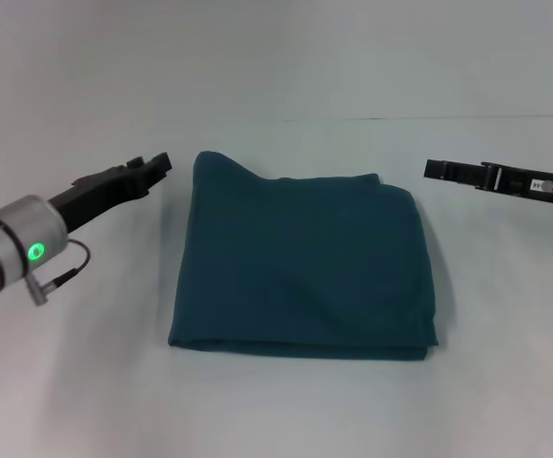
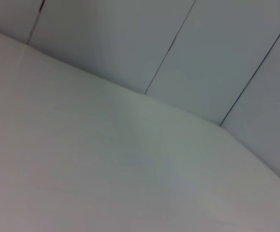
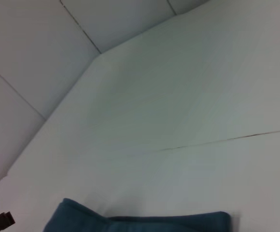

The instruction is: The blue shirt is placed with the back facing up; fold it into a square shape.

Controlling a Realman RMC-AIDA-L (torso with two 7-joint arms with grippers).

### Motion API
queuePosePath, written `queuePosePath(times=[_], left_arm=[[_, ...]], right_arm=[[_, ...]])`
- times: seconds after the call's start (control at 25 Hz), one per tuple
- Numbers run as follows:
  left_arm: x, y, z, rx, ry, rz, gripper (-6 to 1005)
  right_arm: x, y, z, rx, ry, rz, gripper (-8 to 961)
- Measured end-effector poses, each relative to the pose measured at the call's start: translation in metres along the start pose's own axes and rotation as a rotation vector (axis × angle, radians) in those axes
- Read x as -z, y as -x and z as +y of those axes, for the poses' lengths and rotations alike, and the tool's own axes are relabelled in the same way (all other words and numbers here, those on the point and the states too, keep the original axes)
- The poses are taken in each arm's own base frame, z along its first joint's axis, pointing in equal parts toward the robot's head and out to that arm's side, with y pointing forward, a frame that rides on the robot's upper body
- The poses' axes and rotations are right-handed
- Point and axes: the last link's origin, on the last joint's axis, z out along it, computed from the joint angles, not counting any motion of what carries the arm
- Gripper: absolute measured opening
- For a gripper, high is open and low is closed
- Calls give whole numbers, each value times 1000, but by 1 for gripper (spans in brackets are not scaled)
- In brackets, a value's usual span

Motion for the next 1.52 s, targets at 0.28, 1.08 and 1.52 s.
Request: queuePosePath(times=[0.28, 1.08, 1.52], left_arm=[[49, -1, 11, -1, 225, 46, 528], [127, 37, 38, -107, 576, -25, 884], [127, 58, 49, -179, 669, -204, 876]], right_arm=[[21, -3, 6, 60, 131, -4, 810], [49, -74, 53, 433, 517, 38, 924], [48, -87, 61, 484, 592, 176, 918]])
